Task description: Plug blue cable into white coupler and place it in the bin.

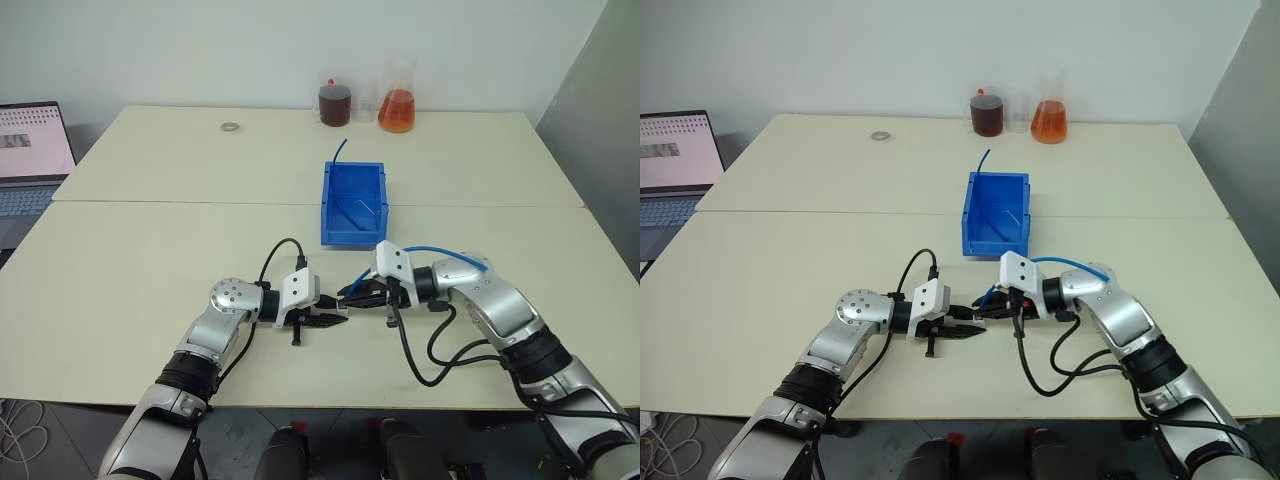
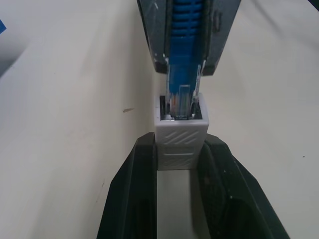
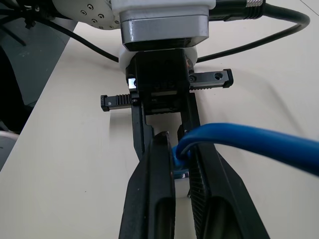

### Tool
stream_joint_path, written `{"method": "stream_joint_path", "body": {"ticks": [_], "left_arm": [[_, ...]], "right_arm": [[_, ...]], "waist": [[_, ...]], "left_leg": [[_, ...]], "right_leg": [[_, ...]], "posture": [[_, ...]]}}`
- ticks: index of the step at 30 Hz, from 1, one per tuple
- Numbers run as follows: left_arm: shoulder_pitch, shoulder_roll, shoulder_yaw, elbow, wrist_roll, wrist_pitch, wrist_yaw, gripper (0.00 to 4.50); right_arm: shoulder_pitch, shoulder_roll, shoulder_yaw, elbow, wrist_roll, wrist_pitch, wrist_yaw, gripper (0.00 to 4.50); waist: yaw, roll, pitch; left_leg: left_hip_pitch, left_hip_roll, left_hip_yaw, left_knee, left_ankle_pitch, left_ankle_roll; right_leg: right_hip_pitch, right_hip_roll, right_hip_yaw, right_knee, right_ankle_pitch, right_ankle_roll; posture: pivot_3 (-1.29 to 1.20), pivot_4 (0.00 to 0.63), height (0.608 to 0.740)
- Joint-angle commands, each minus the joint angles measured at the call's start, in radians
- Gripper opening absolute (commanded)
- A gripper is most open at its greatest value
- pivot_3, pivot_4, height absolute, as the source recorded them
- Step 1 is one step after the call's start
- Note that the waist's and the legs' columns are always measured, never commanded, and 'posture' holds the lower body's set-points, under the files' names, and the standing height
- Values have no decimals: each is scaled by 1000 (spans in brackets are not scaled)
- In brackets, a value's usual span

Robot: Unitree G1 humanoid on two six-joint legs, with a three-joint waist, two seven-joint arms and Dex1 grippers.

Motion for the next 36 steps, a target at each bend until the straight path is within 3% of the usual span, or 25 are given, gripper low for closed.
{"method": "stream_joint_path", "body": {"ticks": [1, 23, 25, 29, 36], "left_arm": [[-2, 2, 2, -11, -3, -2, 1, 779], [18, 21, 13, -42, -11, 8, 17, 779], [23, 29, 21, -58, -27, 27, 8, 1480], [61, 69, 45, -134, -67, 85, -15, 2318], [178, 132, 201, -476, -215, 374, 141, 3819]], "right_arm": [[7, 16, 28, 22, -38, -12, 8, 116], [51, 51, 61, 202, -124, -133, 24, 116], [54, 50, 51, 192, -115, -125, 22, 116], [48, 54, 2, 137, -68, -62, 0, 116], [45, 40, -161, -113, 101, 223, -75, 116]], "waist": [[0, 0, 0], [-7, 0, -5], [-10, 0, -5], [-13, 0, -5], [-21, -1, -2]], "left_leg": [[0, 0, 0, 0, 0, 0], [5, 0, 0, 1, 0, 0], [8, 0, 0, 1, 0, 0], [18, 0, 0, -2, 0, 1], [16, 1, -3, -2, 0, 0]], "right_leg": [[0, 0, 0, 0, 0, 0], [4, 1, 1, 3, 0, 0], [7, 1, 1, 3, 0, -1], [16, 1, 0, 1, -2, -2], [15, 1, -1, 1, -2, -3]], "posture": [[0, 150, 740], [0, 150, 740], [0, 150, 740], [0, 150, 740], [0, 150, 740]]}}
